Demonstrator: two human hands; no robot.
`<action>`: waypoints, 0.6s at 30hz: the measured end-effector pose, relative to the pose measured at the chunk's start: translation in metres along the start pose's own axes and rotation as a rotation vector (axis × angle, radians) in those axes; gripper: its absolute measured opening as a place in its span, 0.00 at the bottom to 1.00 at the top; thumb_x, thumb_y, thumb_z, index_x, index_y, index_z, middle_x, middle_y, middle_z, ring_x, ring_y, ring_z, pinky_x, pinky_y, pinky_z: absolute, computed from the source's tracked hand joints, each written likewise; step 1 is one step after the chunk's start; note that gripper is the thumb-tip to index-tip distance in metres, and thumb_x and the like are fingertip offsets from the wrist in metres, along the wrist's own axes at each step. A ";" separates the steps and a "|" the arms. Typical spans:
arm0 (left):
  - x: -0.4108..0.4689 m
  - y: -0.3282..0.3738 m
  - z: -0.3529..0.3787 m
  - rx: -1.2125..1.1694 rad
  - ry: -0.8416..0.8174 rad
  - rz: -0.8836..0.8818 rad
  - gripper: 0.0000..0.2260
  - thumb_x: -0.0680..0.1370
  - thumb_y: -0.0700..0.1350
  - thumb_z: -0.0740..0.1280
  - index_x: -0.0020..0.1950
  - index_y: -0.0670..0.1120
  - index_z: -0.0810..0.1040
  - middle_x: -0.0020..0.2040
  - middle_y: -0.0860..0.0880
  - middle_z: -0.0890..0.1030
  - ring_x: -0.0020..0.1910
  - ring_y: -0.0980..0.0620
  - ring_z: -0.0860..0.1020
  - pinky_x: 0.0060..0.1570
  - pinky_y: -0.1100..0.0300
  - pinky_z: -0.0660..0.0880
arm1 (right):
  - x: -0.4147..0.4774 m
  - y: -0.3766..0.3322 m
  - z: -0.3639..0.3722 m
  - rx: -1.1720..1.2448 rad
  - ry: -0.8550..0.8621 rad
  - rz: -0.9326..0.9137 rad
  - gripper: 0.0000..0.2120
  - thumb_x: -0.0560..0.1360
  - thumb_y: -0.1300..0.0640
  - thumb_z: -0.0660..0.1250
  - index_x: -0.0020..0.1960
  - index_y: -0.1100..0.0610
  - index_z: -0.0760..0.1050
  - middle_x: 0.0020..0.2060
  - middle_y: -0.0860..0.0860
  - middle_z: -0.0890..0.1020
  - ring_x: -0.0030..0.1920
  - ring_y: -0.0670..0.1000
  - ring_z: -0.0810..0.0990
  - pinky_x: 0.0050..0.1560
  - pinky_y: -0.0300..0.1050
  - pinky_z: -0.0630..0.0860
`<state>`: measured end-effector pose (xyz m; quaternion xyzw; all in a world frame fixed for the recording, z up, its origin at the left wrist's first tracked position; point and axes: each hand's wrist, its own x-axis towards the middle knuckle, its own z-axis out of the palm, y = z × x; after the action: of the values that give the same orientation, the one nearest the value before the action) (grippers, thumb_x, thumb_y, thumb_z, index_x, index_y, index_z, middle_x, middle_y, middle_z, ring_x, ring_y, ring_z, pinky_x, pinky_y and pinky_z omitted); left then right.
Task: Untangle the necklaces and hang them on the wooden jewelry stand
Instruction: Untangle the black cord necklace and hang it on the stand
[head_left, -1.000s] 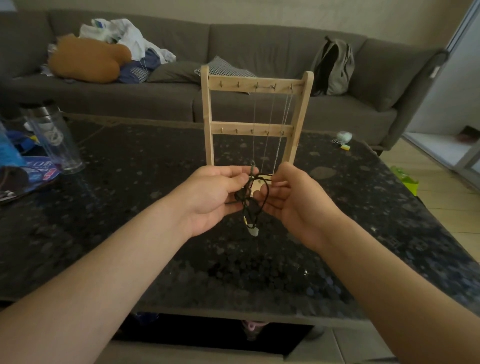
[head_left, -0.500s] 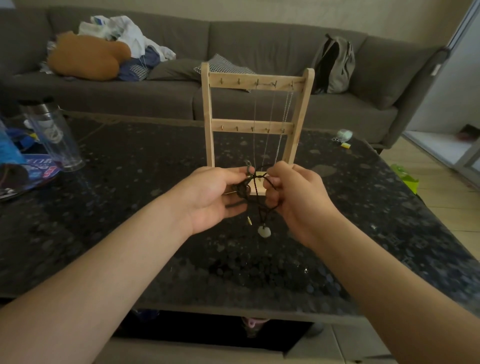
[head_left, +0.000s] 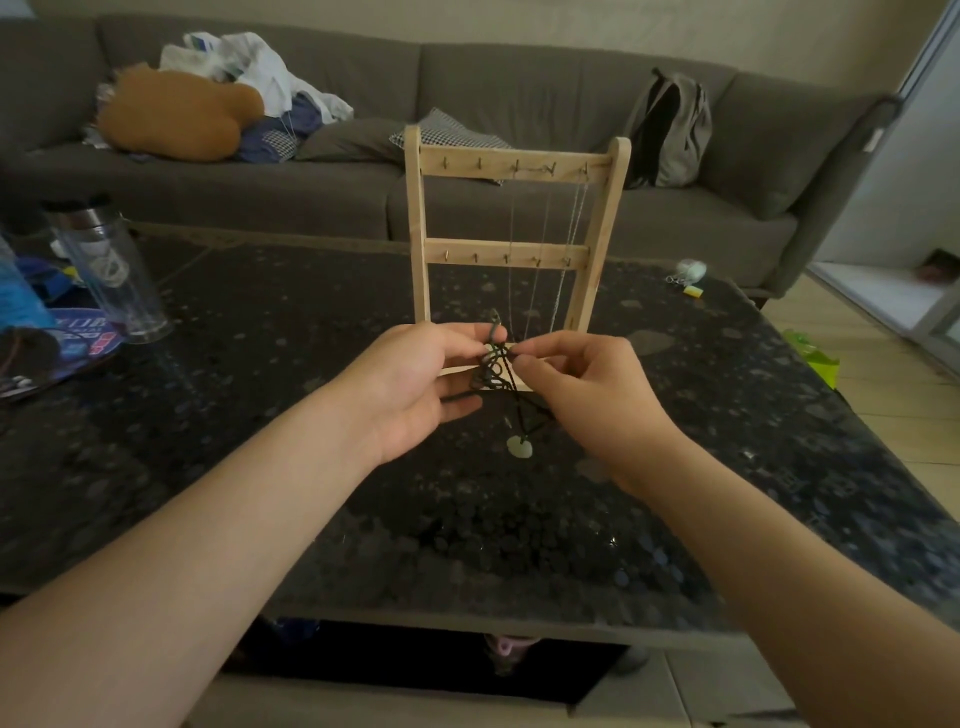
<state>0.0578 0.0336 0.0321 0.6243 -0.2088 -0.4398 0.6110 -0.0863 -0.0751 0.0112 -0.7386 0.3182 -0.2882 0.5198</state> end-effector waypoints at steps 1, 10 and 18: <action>0.000 0.000 0.001 -0.011 0.006 0.006 0.13 0.85 0.38 0.63 0.58 0.46 0.88 0.55 0.45 0.90 0.61 0.45 0.86 0.68 0.44 0.77 | 0.001 0.000 0.000 -0.005 -0.005 0.018 0.06 0.84 0.56 0.71 0.51 0.51 0.86 0.32 0.49 0.80 0.29 0.42 0.73 0.29 0.33 0.71; 0.003 -0.006 0.011 -0.074 -0.013 0.025 0.13 0.89 0.39 0.60 0.63 0.41 0.85 0.54 0.42 0.89 0.54 0.44 0.88 0.65 0.44 0.81 | 0.001 -0.005 0.006 0.025 -0.052 0.147 0.12 0.84 0.55 0.58 0.45 0.56 0.75 0.39 0.53 0.76 0.40 0.52 0.72 0.43 0.49 0.70; 0.002 -0.007 0.007 0.083 -0.038 0.105 0.15 0.88 0.37 0.60 0.62 0.46 0.86 0.57 0.46 0.89 0.61 0.46 0.86 0.70 0.43 0.77 | -0.001 0.003 -0.001 -0.056 0.043 -0.023 0.07 0.82 0.51 0.73 0.48 0.49 0.89 0.37 0.50 0.87 0.33 0.42 0.78 0.34 0.35 0.75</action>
<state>0.0518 0.0288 0.0260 0.6287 -0.2710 -0.4099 0.6027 -0.0886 -0.0758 0.0090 -0.7502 0.3286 -0.3008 0.4886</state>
